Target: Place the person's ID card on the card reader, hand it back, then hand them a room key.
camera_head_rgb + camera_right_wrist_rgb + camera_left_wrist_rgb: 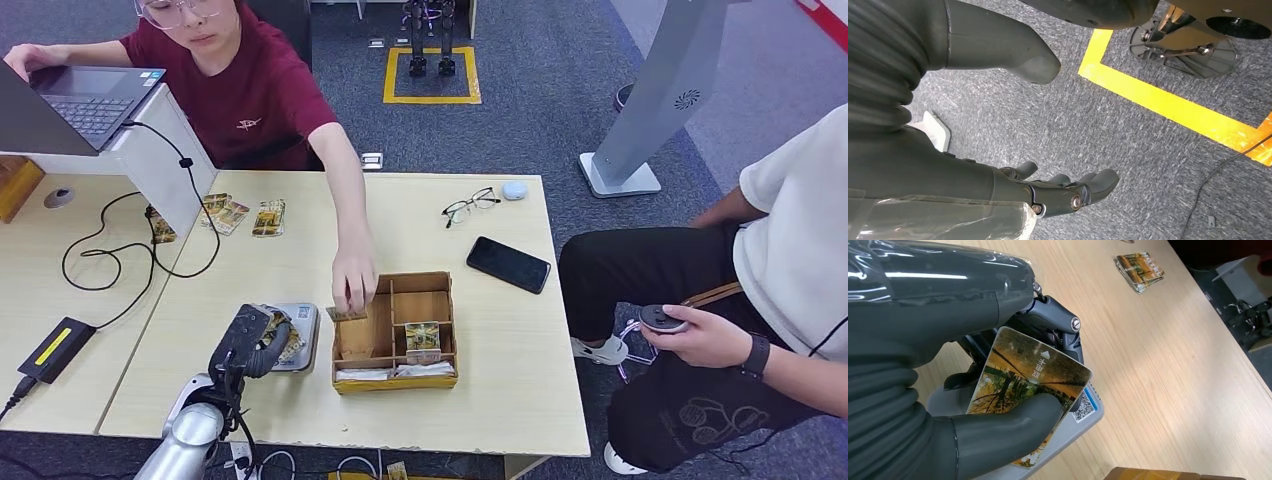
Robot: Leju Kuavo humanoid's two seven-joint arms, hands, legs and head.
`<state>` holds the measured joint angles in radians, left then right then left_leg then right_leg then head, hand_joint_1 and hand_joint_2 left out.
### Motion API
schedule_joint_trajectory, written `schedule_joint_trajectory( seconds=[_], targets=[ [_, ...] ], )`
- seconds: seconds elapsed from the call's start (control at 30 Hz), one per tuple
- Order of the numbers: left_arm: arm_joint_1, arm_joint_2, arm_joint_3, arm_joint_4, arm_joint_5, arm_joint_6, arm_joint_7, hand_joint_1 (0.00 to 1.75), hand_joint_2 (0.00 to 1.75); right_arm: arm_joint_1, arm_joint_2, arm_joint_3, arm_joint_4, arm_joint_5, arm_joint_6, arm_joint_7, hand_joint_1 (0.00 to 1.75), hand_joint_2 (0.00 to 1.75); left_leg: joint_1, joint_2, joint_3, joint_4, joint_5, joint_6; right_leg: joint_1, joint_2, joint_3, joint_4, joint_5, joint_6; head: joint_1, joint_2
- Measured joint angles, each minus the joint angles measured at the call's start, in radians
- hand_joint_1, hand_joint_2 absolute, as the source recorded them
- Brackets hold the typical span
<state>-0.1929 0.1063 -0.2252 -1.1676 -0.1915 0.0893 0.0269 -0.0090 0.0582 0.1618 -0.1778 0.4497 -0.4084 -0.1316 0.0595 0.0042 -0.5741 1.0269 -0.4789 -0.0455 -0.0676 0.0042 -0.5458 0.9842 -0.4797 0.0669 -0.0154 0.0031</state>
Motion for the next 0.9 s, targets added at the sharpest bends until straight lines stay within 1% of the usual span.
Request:
schedule_joint_trajectory(
  seconds=[0.2, 0.57, 0.73, 0.9],
  targets=[
    [-0.034, -0.035, -0.001, 0.07, -0.011, 0.046, -0.015, 1.75, 1.75, -0.003, 0.005, 0.0, 0.0, 0.012, 0.001, 0.004, 0.0, 1.75, 0.0, 0.0, 0.0, 0.0, 0.001, 0.0, 0.0, 0.0, 0.0, 0.0, 0.0, 0.0, 0.0, 0.0],
    [-0.082, -0.067, 0.0, 0.187, -0.03, 0.112, -0.044, 1.75, 1.75, -0.009, 0.01, 0.002, 0.0, 0.025, 0.009, 0.012, 0.0, 1.75, 0.0, -0.001, 0.0, 0.0, 0.001, -0.001, 0.0, 0.0, 0.001, 0.0, 0.001, 0.0, 0.0, 0.0],
    [-0.086, -0.074, 0.0, 0.197, -0.039, 0.119, -0.06, 1.75, 1.75, -0.008, 0.013, 0.002, 0.0, 0.026, 0.006, 0.013, 0.0, 1.75, 0.0, -0.001, 0.0, 0.0, 0.002, -0.001, 0.0, 0.0, 0.001, 0.0, 0.001, 0.001, 0.0, 0.0],
    [-0.081, -0.076, 0.0, 0.17, -0.045, 0.12, -0.085, 1.75, 1.75, -0.007, 0.014, 0.002, 0.0, 0.026, 0.006, 0.007, 0.0, 1.75, 0.0, -0.001, -0.001, 0.0, 0.003, 0.0, 0.0, 0.0, 0.0, 0.0, 0.002, 0.001, 0.0, 0.0]
  ],
)
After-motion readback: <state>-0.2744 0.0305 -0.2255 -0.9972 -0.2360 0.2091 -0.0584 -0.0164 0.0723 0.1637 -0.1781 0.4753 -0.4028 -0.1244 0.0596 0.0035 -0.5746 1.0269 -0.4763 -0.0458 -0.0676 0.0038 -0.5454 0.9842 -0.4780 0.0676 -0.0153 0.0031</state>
